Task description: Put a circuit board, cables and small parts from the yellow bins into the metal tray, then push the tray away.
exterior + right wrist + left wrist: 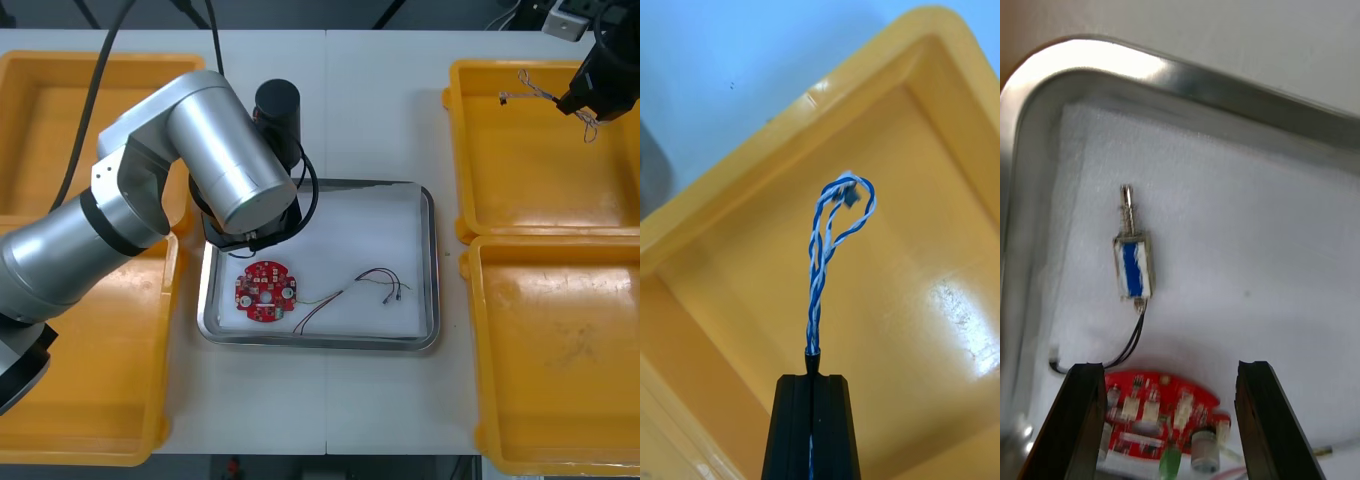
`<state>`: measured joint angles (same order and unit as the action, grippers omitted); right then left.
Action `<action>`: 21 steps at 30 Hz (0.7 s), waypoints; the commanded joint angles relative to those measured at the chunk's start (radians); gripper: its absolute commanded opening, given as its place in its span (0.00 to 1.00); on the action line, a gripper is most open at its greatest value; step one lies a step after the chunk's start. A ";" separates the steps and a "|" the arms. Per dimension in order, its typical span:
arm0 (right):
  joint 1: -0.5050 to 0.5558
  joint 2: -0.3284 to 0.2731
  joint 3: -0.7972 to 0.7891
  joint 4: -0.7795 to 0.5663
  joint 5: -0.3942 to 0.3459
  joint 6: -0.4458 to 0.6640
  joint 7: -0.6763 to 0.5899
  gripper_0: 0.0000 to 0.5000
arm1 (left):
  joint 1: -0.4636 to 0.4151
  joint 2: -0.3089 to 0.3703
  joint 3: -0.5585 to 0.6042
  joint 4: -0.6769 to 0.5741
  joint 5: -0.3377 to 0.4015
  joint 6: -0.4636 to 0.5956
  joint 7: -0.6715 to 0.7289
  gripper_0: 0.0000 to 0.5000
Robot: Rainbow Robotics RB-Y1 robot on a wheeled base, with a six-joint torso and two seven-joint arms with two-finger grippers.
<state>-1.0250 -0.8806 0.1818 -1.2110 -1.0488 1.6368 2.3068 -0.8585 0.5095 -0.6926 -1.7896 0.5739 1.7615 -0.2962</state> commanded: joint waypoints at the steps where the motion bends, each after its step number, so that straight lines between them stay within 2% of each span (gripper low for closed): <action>1: 0.031 -0.035 -0.073 -0.110 0.006 0.031 -0.035 0.00 | -0.062 0.092 0.107 -0.109 0.129 0.104 0.065 1.00; 5: 0.075 -0.024 -0.110 -0.188 0.012 0.061 -0.055 0.00 | -0.105 0.173 0.186 -0.114 0.242 0.131 0.048 1.00; 9: 0.105 -0.026 -0.117 -0.263 0.015 0.081 -0.073 0.00 | -0.131 0.241 0.231 -0.090 0.287 0.119 -0.024 1.00; 17: 0.155 0.003 -0.119 -0.446 0.000 0.129 -0.198 0.00 | -0.163 0.359 0.332 0.087 0.414 0.016 -0.265 1.00; 21: 0.164 0.026 -0.097 -0.515 -0.011 0.129 -0.204 0.00 | -0.175 0.394 0.341 0.171 0.446 -0.030 -0.373 1.00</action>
<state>-0.8651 -0.8693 0.0936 -1.6701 -1.0449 1.7607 2.0987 -0.9756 0.8423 -0.3802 -1.6564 0.9956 1.7635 -0.5528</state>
